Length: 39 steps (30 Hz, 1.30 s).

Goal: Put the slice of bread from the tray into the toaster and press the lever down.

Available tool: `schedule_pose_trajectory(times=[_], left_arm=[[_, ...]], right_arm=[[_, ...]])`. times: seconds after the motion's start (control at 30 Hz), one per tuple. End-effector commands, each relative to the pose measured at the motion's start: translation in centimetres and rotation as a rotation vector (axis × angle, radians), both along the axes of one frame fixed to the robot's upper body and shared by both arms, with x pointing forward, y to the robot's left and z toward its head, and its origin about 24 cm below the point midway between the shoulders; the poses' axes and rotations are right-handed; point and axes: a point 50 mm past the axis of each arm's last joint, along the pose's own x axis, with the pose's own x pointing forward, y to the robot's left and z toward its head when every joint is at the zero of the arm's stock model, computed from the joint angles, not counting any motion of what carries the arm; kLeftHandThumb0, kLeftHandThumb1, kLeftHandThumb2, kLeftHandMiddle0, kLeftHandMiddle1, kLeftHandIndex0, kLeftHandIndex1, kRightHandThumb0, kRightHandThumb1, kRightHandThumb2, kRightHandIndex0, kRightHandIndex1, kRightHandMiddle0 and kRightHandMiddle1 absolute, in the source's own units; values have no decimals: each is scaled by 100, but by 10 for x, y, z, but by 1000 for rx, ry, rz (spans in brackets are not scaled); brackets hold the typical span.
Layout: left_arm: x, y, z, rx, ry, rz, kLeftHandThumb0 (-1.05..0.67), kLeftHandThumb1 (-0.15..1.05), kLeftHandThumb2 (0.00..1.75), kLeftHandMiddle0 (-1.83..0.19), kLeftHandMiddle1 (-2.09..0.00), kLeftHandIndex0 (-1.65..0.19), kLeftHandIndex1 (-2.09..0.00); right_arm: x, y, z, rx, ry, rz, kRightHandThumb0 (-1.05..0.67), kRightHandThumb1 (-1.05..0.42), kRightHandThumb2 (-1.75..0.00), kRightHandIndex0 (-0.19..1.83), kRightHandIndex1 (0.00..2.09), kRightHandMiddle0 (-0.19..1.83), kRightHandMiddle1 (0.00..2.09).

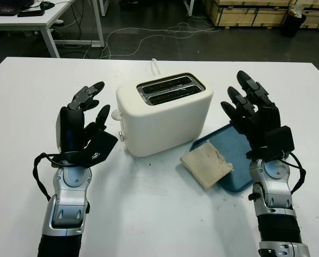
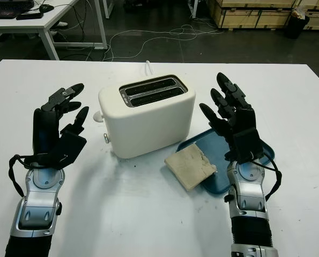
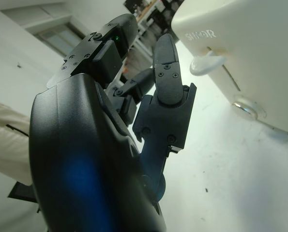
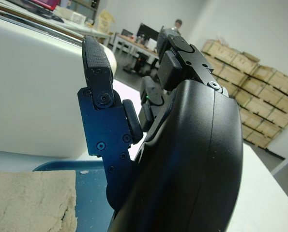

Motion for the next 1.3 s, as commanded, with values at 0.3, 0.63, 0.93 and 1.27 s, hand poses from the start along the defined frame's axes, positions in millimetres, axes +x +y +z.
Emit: schedule_pose_trajectory(times=[0.3, 0.63, 0.93, 1.27], left_arm=[[1, -1, 8, -5, -33, -25, -38, 92, 50, -48, -80, -62, -17], [2, -1, 6, -7, -37, -25, -39, 92, 49, -46, -83, -62, -16], [1, 0, 7, 10, -35, -8, -39, 92, 50, -45, -85, -63, -16], [1, 3, 8, 5, -45, -12, -37, 92, 48, -43, -84, -63, -15]], right_arm=[[-1, 0, 2, -14, -8, 12, -44, -92, -6, 45, 0, 43, 0], [-19, -9, 0, -129, -12, 53, -44, -92, -2, 43, 0, 41, 0], [-60, -20, -8, -455, -58, 48, -43, -85, 0, 53, 3, 49, 3], [-89, -31, -15, -829, -101, 203, -39, -81, 0, 46, 0, 48, 0]])
